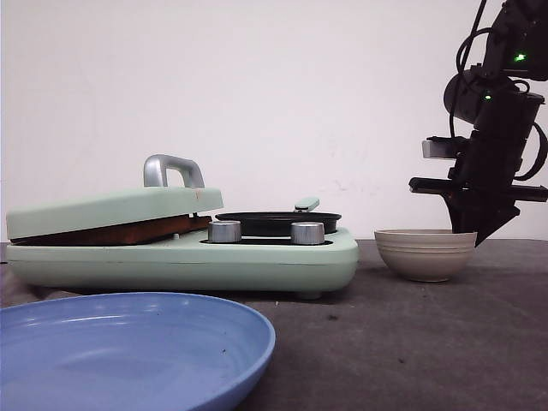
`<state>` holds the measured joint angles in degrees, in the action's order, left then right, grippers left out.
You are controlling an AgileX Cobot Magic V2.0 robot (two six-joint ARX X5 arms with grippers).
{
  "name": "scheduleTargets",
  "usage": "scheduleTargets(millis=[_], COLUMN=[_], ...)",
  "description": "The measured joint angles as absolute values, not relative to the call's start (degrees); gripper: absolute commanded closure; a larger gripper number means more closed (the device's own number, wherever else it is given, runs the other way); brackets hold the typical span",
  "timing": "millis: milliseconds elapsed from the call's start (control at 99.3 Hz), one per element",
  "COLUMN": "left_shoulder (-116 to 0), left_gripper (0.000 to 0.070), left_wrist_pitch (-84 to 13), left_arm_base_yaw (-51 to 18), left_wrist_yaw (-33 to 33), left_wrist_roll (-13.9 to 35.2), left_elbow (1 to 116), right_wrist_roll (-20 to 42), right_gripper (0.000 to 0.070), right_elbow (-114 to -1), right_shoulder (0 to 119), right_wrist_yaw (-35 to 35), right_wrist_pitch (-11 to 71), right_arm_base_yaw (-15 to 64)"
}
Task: Make breakfast with bread and shrimp
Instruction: 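Lift the bowl with the right gripper over the black frying pan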
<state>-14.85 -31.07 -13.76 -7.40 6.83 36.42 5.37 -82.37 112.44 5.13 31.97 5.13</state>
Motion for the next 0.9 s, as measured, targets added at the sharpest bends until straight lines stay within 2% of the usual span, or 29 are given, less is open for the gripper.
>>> scheduleTargets(millis=[584,896], left_shoulder=[-14.9,-14.9], left_gripper=[0.0389,0.0389], left_wrist_pitch=[-31.1,-31.1], left_arm_base_yaw=[-13.8,-13.8], left_wrist_yaw=[-7.4,-7.4], left_wrist_roll=[6.8,6.8], left_elbow=[36.4,36.4], right_wrist_roll=[6.0,9.2], right_gripper=[0.0698,0.0698], right_elbow=[-82.3,-82.3], right_shoulder=[110.6,99.8], right_wrist_yaw=[8.0,15.7], right_wrist_pitch=[31.2,24.8], right_arm_base_yaw=[5.0,5.9])
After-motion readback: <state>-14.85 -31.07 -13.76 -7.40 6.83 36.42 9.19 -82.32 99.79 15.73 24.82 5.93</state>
